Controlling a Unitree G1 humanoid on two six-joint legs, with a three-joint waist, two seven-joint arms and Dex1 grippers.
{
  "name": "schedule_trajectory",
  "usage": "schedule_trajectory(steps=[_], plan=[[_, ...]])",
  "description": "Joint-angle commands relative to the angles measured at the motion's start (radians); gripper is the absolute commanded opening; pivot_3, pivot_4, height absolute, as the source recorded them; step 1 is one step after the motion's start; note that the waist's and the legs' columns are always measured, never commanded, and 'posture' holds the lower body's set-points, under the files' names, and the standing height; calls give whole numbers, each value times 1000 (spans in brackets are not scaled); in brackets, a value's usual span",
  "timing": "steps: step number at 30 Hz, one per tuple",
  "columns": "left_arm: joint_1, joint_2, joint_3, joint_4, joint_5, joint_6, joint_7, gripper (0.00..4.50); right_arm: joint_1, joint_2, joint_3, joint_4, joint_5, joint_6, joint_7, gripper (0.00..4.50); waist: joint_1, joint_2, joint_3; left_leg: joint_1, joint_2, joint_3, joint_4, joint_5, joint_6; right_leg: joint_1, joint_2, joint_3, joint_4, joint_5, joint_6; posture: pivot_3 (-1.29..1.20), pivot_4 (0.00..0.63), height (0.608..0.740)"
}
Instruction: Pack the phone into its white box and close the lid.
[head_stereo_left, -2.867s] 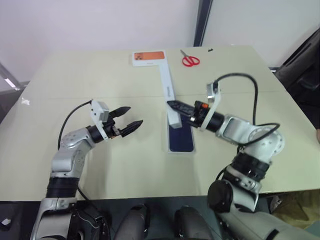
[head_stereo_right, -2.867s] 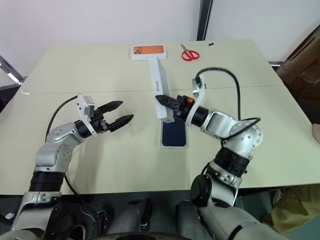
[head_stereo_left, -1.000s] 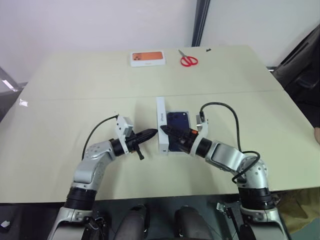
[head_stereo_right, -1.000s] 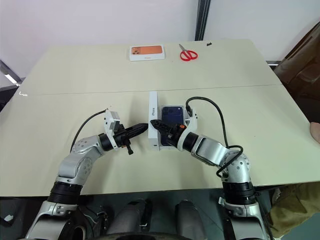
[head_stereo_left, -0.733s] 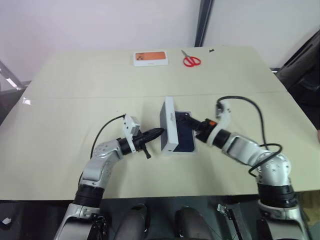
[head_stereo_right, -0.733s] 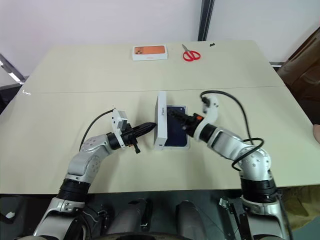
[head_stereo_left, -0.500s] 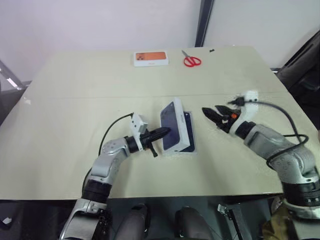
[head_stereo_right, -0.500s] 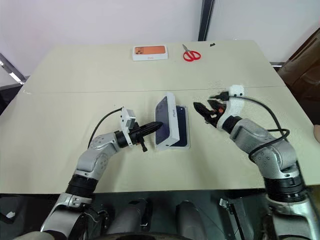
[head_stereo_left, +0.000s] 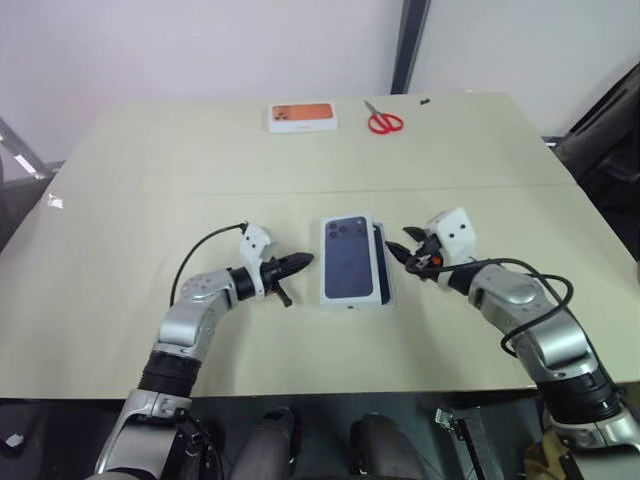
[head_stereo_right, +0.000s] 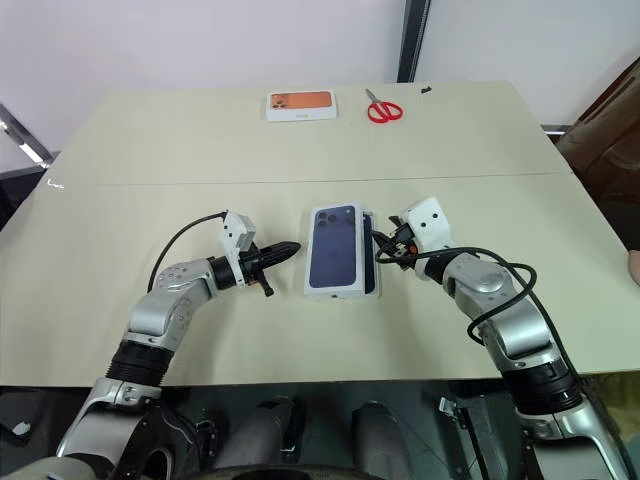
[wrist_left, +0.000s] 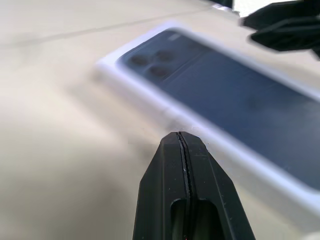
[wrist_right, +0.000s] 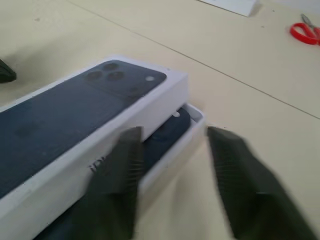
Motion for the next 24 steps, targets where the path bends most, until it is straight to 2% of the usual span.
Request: schedule_trajectory(steps=[1, 12, 24], plan=[[-21, -3, -1, -4, 10, 8, 11, 0, -1, 4, 4, -8, -64, -26, 27, 66, 0, 0, 0, 0, 0, 0, 0, 0, 0, 0, 0, 0, 0, 0, 0, 0, 150, 734], [-74, -110, -74, 111, 59, -2, 15, 0, 14, 18, 35, -31, -178, -23, 105, 66, 2, 0, 0, 0, 0, 0, 0, 0, -1, 1, 0, 0, 0, 0, 0, 0, 150, 734], [-100, -155, -71, 88, 52, 8, -1, 0, 16, 27, 5, -49, -210, -12, 154, 66, 3, 0, 0, 0, 0, 0, 0, 1, -2, 1, 0, 0, 0, 0, 0, 0, 150, 734]])
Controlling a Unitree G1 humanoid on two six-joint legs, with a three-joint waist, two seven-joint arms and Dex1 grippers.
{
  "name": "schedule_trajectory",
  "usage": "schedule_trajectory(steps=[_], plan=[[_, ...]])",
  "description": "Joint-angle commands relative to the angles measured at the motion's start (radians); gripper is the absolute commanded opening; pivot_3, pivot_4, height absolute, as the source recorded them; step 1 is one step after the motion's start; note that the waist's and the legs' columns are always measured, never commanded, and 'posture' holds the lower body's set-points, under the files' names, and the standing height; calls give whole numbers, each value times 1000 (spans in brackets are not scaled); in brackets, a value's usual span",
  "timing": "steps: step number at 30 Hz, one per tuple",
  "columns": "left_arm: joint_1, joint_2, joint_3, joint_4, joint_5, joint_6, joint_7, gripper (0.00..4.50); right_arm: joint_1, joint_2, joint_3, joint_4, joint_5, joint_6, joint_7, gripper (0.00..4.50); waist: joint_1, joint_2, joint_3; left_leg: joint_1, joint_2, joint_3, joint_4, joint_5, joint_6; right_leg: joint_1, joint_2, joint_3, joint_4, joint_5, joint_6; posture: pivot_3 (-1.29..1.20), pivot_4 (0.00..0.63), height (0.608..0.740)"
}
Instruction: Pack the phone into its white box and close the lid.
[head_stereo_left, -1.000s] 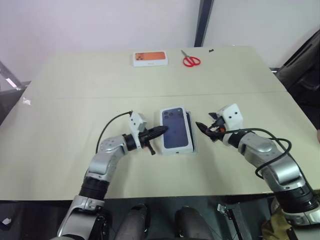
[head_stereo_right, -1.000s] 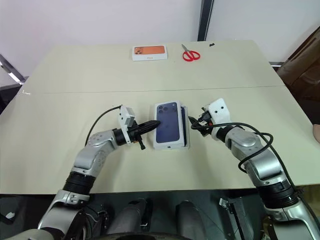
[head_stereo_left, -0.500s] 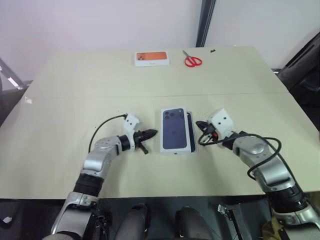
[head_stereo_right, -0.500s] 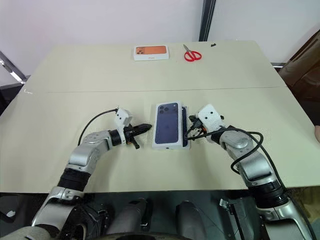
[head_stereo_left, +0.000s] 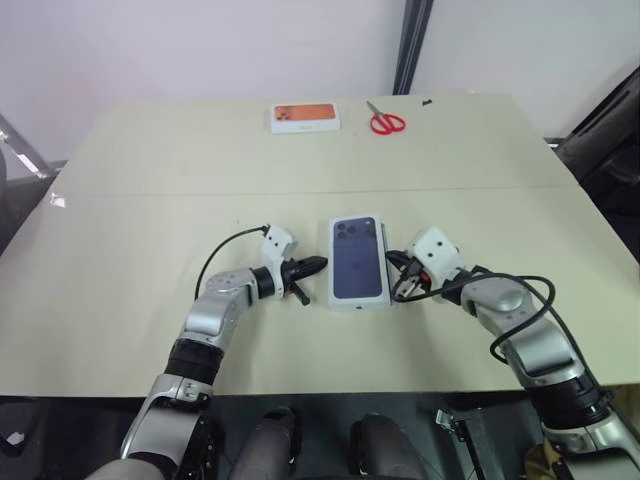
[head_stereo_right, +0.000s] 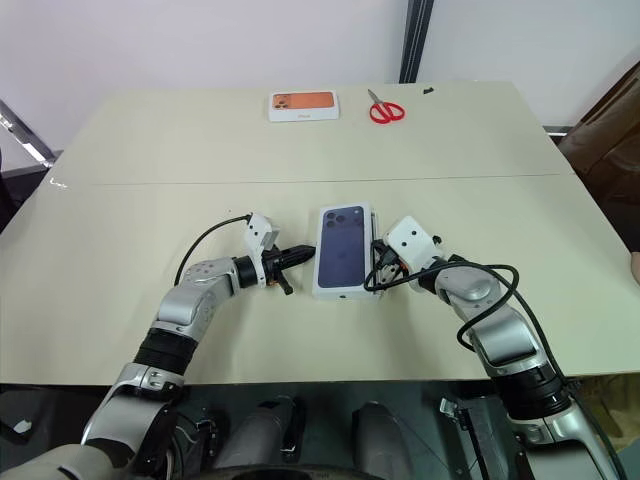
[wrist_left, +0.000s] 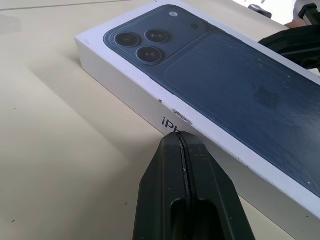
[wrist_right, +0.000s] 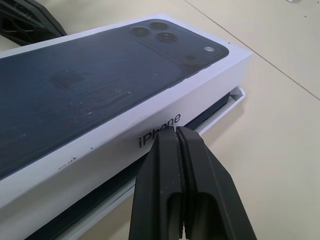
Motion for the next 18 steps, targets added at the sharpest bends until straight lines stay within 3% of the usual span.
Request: schedule_trajectory(steps=[1, 18], plan=[[-18, -28, -18, -37, -13, 9, -5, 0, 0, -7, -31, -42, -8, -15, 14, 66, 0, 0, 0, 0, 0, 0, 0, 0, 0, 0, 0, 0, 0, 0, 0, 0, 150, 734], [-39, -44, -11, -53, -20, 23, -15, 0, 26, 3, -36, -47, -58, -22, 21, 66, -2, 0, 0, 0, 0, 0, 0, 1, -2, 0, 0, 0, 0, 0, 0, 0, 150, 734]])
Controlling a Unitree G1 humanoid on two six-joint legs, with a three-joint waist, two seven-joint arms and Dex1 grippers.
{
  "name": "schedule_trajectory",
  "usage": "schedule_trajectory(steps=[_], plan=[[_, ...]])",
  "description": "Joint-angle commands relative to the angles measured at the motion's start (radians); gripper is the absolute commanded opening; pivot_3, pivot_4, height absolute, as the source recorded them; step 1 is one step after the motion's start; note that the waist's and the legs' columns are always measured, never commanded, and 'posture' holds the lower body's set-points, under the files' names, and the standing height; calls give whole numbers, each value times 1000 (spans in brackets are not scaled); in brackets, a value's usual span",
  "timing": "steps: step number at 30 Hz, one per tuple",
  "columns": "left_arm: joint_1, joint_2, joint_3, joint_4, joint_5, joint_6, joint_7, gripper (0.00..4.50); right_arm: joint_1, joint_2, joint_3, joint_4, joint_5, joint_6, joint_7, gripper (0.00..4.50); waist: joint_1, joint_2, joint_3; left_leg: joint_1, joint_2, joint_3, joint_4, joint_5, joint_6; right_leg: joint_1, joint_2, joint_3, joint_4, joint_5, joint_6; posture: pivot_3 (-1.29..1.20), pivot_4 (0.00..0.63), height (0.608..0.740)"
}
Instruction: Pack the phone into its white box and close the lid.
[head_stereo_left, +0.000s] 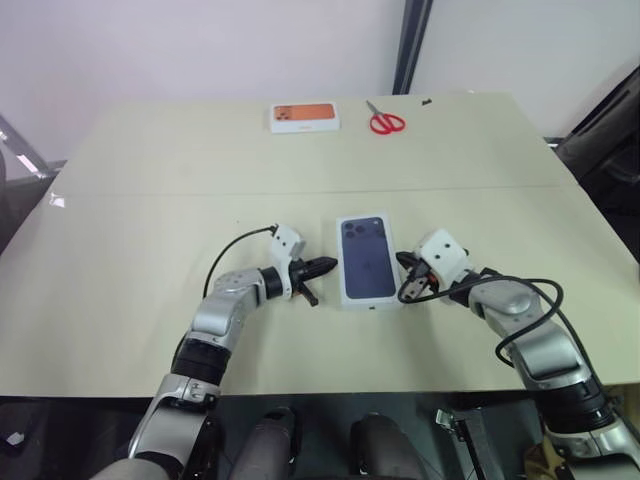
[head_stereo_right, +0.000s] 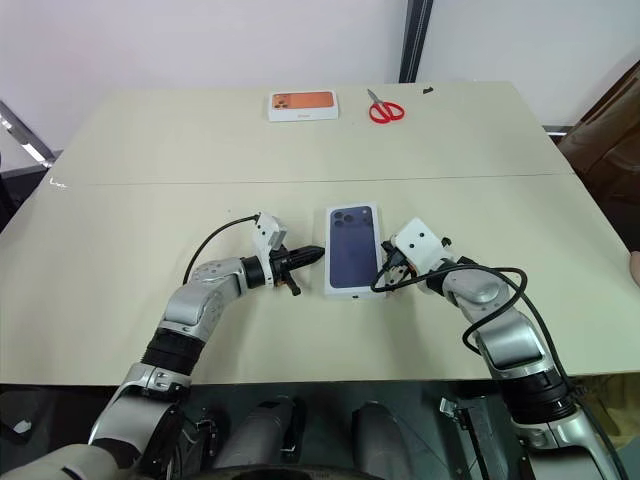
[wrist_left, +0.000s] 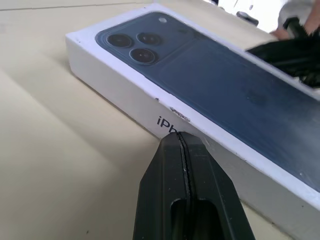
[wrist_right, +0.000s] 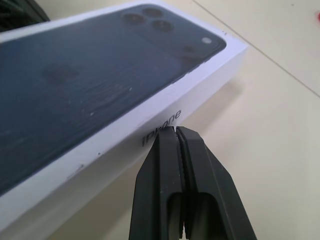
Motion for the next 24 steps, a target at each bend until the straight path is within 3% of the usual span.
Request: schedule_trajectory(steps=[1, 9, 24], plan=[[-27, -10, -17, -30, -4, -16, -15, 0, -4, 5, -2, -46, -12, -23, 10, 66, -1, 0, 0, 0, 0, 0, 0, 0, 0, 0, 0, 0, 0, 0, 0, 0, 150, 734], [-9, 5, -40, -28, 33, -65, -13, 0, -18, 15, -5, -36, -24, -30, 14, 66, -2, 0, 0, 0, 0, 0, 0, 1, -1, 0, 0, 0, 0, 0, 0, 0, 150, 734], [-17, -23, 13, -38, -20, -6, 9, 0, -6, -25, 26, 5, -126, -74, 57, 66, -2, 0, 0, 0, 0, 0, 0, 1, -2, 0, 0, 0, 0, 0, 0, 0, 150, 734]])
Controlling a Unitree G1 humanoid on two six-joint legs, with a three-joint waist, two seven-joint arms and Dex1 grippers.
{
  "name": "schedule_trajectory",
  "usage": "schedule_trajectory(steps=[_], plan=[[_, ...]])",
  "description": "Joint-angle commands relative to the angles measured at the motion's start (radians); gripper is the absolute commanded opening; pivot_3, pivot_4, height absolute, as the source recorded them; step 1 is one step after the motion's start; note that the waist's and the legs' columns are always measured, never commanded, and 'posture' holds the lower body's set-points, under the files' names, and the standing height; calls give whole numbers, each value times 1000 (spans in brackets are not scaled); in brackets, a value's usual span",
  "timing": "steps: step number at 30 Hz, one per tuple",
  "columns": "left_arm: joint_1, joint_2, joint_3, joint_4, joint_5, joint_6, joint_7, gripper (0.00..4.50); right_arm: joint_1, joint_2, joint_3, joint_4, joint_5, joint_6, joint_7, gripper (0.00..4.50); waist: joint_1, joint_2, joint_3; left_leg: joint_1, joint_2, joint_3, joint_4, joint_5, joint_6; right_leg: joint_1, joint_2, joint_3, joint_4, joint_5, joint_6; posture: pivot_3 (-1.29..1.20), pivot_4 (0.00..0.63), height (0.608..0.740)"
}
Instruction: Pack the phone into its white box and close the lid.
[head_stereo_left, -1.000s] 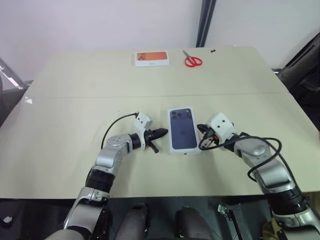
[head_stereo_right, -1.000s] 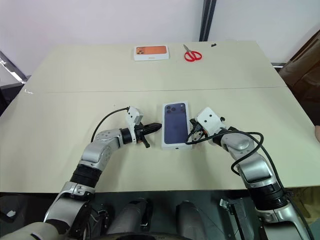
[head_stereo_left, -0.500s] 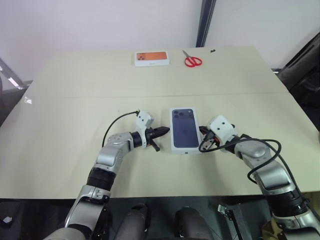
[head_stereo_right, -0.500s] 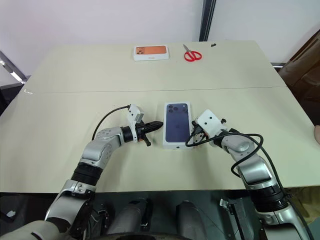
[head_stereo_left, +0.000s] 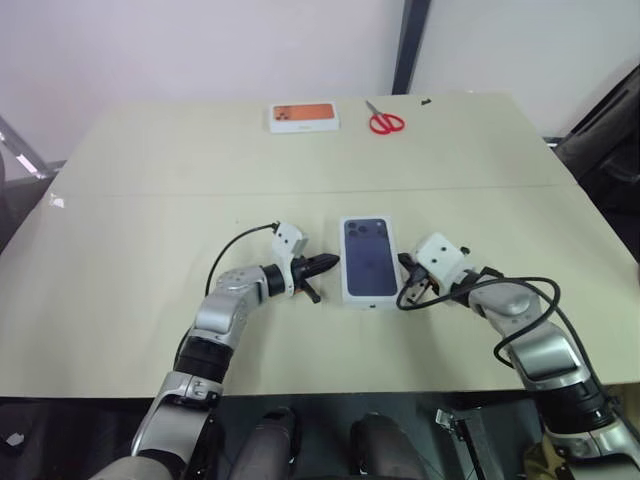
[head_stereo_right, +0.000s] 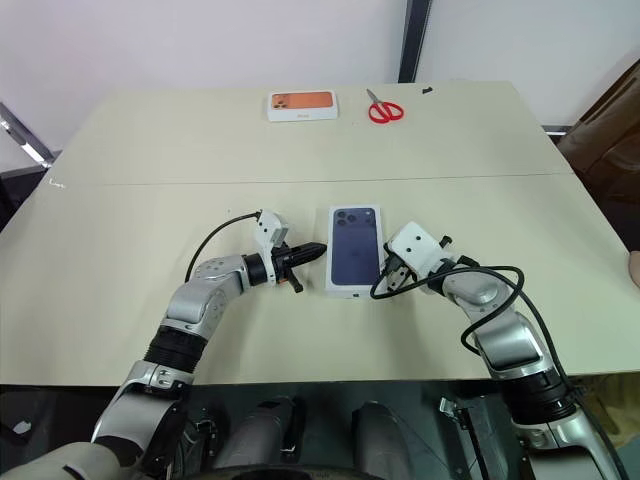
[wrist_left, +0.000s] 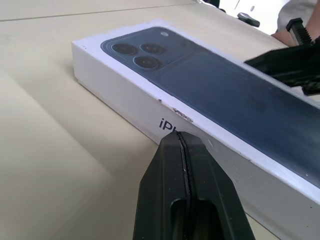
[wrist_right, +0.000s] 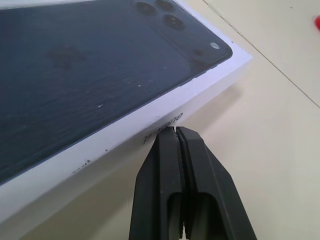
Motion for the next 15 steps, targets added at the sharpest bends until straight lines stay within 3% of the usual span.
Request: schedule_trajectory(steps=[1, 9, 13, 15], plan=[[-10, -2, 0, -39, -14, -10, -7, 0, -7, -7, 1, -5, -18, -33, 11, 66, 0, 0, 0, 0, 0, 0, 0, 0, 0, 0, 0, 0, 0, 0, 0, 0, 150, 734], [-7, 28, 23, -22, -7, -22, 0, 0, -33, -9, -23, 17, -31, -51, 11, 66, -1, 0, 0, 0, 0, 0, 0, 0, 0, 0, 0, 0, 0, 0, 0, 0, 150, 734], [-88, -8, 112, -21, -101, 43, 44, 0, -88, 2, -84, 56, 1, -66, -9, 66, 1, 0, 0, 0, 0, 0, 0, 0, -1, 0, 0, 0, 0, 0, 0, 0, 150, 734], [-125, -31, 90, -1, -82, 19, 46, 0, -120, 38, -99, 47, 46, -56, -2, 66, 1, 0, 0, 0, 0, 0, 1, 0, -1, 0, 0, 0, 0, 0, 0, 0, 150, 734]])
